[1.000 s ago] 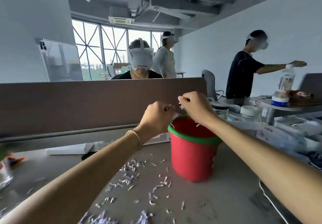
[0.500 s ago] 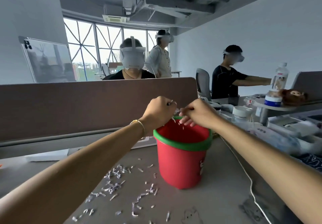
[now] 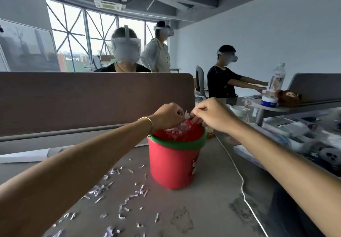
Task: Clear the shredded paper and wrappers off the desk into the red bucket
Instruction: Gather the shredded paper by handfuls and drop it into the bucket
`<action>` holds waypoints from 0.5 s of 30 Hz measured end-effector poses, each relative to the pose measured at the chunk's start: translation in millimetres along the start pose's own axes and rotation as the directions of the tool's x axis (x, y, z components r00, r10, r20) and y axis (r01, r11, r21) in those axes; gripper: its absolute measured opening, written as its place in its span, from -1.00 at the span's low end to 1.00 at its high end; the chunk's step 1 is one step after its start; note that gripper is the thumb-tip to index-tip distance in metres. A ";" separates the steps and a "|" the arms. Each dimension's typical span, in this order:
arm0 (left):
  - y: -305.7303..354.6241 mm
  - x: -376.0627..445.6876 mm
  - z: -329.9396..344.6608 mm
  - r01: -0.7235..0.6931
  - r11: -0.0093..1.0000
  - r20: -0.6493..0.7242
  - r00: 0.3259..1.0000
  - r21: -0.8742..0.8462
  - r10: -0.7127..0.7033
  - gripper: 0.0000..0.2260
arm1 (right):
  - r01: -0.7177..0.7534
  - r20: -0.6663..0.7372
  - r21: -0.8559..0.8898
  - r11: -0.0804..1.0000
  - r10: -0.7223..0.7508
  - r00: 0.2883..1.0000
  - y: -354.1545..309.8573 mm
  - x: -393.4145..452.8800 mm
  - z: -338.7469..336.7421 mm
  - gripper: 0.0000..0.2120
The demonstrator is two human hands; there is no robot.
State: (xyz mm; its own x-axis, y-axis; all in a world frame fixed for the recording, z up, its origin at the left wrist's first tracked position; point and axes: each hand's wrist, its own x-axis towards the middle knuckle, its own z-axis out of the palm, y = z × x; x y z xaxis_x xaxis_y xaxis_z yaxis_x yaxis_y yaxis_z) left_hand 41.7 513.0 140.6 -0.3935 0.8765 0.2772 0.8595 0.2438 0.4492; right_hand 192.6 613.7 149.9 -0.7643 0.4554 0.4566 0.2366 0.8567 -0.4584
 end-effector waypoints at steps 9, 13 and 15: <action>7.9 -12.6 -15.6 -0.108 0.959 0.261 0.965 0.262 0.037 -0.78 | 0.025 -0.017 -0.025 0.999 -0.025 1.000 -13.8 -0.6 1.9 -0.74; 15.0 -36.2 -33.3 -0.202 0.937 0.296 0.948 0.285 0.115 -0.70 | 0.034 -0.046 -0.038 0.999 -0.035 0.998 -25.1 -1.3 4.4 -0.78; 14.6 -51.3 -42.4 -0.216 0.935 0.251 0.957 0.281 0.146 -0.69 | 0.040 -0.044 -0.024 0.999 -0.041 0.998 -31.5 -3.1 6.9 -0.79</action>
State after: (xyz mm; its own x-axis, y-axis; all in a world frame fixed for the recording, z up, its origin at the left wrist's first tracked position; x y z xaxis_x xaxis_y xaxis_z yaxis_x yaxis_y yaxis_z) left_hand 60.6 454.0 169.0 -0.1691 0.9785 0.1180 0.9804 0.1547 0.1217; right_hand 183.4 583.7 157.7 -0.7462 0.4304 0.5079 0.2204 0.8796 -0.4216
